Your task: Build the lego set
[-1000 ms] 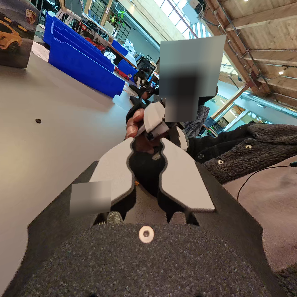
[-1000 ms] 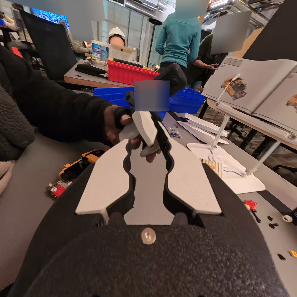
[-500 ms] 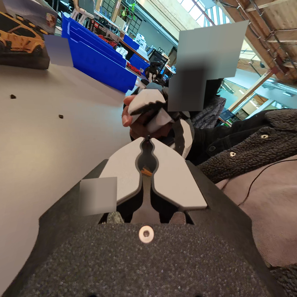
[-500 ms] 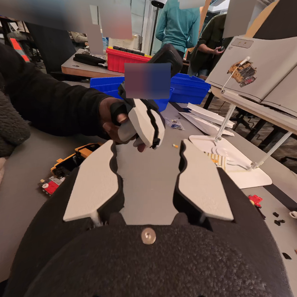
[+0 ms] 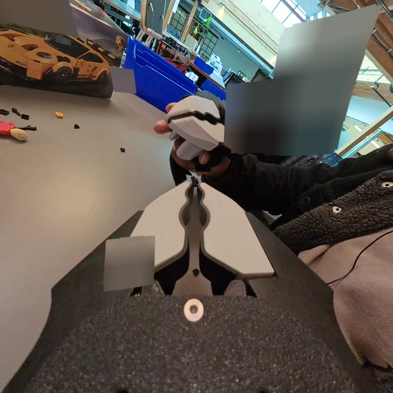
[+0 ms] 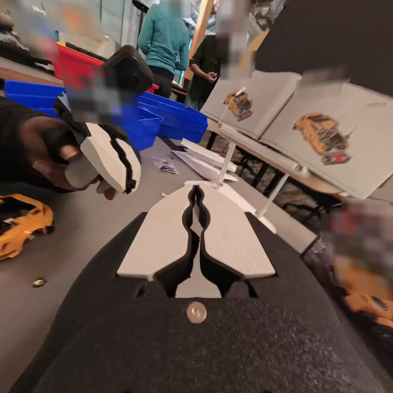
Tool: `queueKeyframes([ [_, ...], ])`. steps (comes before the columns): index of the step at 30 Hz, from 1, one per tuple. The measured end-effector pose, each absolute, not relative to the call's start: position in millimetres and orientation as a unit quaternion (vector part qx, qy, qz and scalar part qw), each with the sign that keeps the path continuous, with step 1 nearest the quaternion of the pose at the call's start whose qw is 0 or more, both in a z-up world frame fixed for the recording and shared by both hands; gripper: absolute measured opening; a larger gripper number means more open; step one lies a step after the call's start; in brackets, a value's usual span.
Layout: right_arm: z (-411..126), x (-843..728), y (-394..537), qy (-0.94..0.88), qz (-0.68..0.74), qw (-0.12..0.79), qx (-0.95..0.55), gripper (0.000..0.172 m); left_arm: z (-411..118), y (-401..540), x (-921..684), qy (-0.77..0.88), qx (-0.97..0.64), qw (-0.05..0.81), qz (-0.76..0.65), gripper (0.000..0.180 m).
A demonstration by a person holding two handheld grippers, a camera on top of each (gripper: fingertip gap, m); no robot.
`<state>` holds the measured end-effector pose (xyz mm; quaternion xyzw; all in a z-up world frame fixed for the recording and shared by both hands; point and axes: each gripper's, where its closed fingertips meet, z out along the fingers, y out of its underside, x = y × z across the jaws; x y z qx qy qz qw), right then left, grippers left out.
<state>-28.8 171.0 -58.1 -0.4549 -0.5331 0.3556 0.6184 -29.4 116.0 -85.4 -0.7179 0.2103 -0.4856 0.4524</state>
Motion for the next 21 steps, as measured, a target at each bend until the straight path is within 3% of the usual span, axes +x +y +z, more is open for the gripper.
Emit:
queueKeyframes([
  [2,-67,-31,170,-0.519,0.405,0.569,-0.492,0.000,-88,116,-31,0.214,-0.722,0.451,-0.479,0.003],
  [4,-78,-33,164,-0.533,0.440,0.512,-0.510,0.012,-88,116,-31,0.215,-0.723,0.450,-0.478,0.003],
  [8,-97,-35,150,-0.597,0.374,0.516,-0.487,0.018,-93,116,-30,0.212,-0.724,0.445,-0.483,0.003],
  [10,-99,-35,141,-0.614,0.359,0.529,-0.463,0.000,-94,117,-31,0.208,-0.724,0.442,-0.487,0.003],
  [16,-104,-31,140,-0.628,0.335,0.526,-0.464,0.000,-98,118,-33,0.207,-0.725,0.439,-0.488,0.003],
  [21,-106,-16,148,-0.642,0.310,0.461,-0.528,0.014,-99,120,-38,0.213,-0.733,0.446,-0.468,0.003],
])
